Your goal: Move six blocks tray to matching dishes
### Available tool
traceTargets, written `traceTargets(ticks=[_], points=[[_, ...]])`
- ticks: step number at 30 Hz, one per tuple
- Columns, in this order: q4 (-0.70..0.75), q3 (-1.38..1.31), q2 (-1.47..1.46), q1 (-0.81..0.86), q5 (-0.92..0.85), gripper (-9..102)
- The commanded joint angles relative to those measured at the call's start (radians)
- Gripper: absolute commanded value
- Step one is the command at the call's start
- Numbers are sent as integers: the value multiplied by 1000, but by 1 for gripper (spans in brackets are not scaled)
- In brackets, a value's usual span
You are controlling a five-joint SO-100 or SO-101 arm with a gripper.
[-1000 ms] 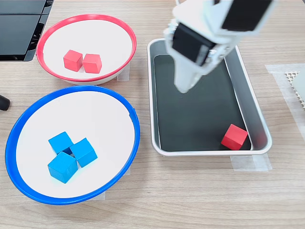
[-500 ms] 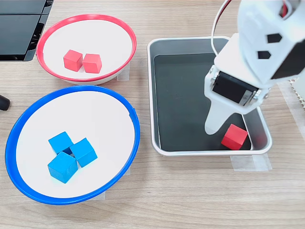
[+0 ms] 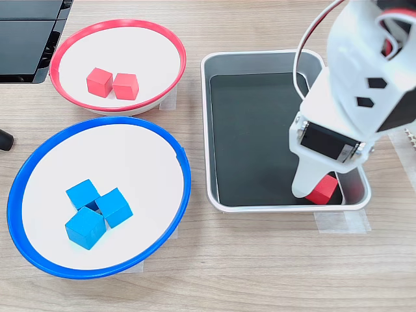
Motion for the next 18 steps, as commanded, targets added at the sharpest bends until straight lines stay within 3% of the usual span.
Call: traceTargets(ticks=[1, 18], points=[[-3, 8, -3, -20, -20, 18], [-34, 35, -21, -66, -66, 13]])
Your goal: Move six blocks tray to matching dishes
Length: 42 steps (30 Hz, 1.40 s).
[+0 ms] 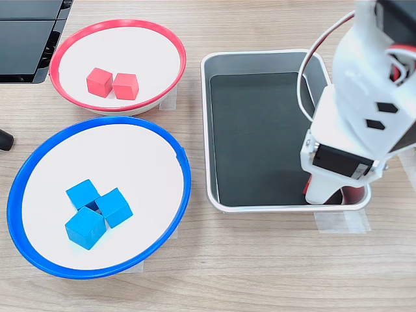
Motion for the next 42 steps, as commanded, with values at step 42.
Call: traceTargets(ticks=[42], points=[[-433, -471, -101, 614, -100, 0]])
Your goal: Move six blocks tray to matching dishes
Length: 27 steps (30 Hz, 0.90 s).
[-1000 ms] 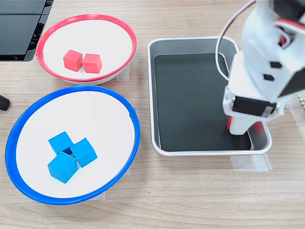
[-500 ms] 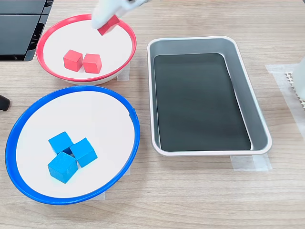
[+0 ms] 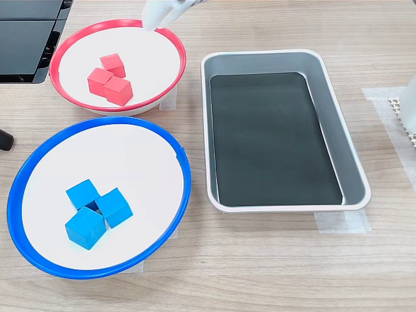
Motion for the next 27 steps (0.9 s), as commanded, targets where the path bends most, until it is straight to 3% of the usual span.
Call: traceTargets(ticks=[1, 4, 8, 14, 21, 27], points=[[-80, 133, 199, -54, 347, 0], [-187, 368, 453, -107, 838, 0], [-209, 696, 805, -186, 1086, 0], [43, 1117, 1405, -222, 1074, 0], [89, 1276, 1595, -212, 1032, 0], [215, 1282, 1715, -206, 1040, 0]])
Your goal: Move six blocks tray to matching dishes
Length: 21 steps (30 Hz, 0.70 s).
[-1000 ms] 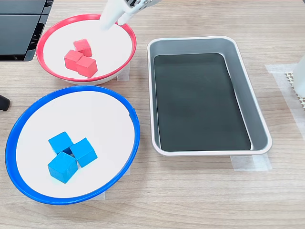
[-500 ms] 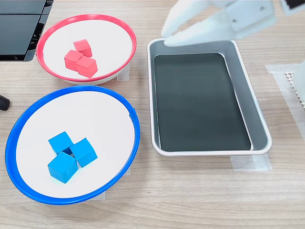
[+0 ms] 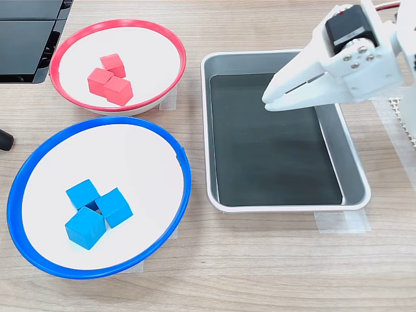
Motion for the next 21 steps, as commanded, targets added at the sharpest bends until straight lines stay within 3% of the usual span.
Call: traceTargets(ticks=[1, 21], points=[[75, 0, 58, 8, -5, 0], [83, 0, 64, 9, -5, 0]])
